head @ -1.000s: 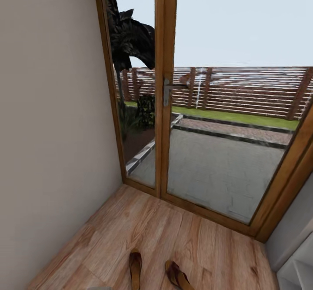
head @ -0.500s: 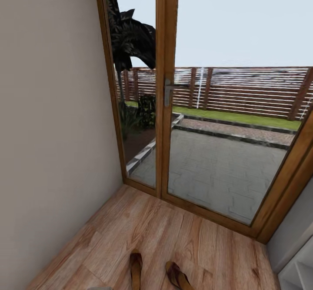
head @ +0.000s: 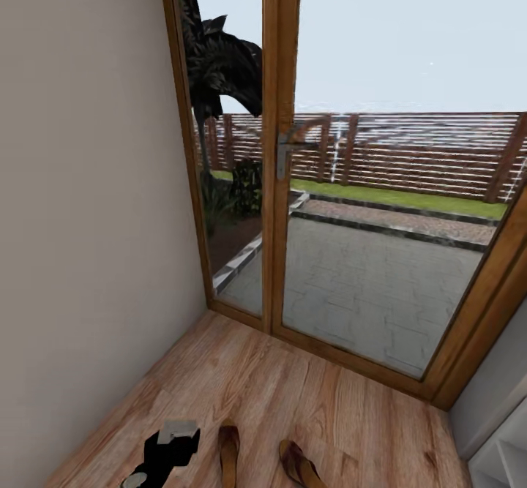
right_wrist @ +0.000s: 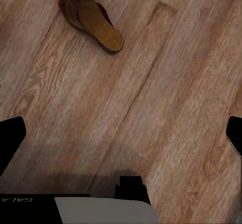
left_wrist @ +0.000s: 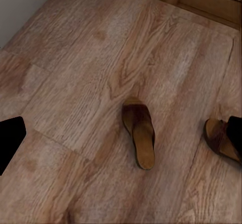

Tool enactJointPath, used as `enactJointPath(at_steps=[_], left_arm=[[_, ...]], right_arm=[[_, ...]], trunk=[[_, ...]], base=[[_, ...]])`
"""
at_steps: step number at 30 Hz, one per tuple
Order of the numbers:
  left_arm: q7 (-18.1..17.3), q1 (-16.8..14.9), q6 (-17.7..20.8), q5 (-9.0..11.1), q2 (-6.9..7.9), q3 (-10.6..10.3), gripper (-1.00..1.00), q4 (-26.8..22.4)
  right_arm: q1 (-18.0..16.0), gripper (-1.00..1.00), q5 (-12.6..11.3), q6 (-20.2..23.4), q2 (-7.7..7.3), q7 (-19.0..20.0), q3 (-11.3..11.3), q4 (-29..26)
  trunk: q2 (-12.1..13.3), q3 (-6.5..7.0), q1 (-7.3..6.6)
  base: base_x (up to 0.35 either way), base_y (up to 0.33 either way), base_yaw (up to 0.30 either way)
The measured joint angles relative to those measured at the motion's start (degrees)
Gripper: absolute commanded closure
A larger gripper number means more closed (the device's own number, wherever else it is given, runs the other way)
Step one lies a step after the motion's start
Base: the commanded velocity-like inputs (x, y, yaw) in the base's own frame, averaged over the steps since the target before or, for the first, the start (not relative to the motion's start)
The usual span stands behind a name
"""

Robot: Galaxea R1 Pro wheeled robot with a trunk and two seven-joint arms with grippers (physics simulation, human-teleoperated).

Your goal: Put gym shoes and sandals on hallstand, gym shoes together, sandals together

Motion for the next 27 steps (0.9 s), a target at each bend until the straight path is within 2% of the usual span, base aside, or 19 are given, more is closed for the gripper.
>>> enactJointPath(at_steps=[1,6,12,27], left_arm=[[-0.08,-2.21,1.27,0.0,0.0,-0.01,-1.0,0.0],[-0.3,-6.15,2.58,0.21,-0.14,-0.07,-1.0,0.15],[-0.41,-6.57,2.56,0.23,-0.12,-0.17,-1.0,0.24],[-0.36,-6.42,2.39,0.33,-0.18,-0.16,-1.0,0.52]], right_arm=[[-2.3,-1.0,-0.2,5.91,0.01,0.12,0.0,-1.61],[-6.01,-1.0,-0.34,18.12,-0.03,0.26,0.13,-3.66],[-6.37,-1.0,-0.2,19.53,-0.02,0.29,0.19,-3.96],[-6.46,-1.0,-0.36,19.88,-0.05,0.3,0.28,-4.36]], trunk=[[0.0,0.0,0.0],[0.0,-0.01,0.0],[0.0,-0.02,0.0],[0.0,-0.02,0.0]], base=[[0.0,0.0,0.0],[0.0,0.0,0.0],[0.0,0.0,0.0],[0.002,-0.002,0.0]])
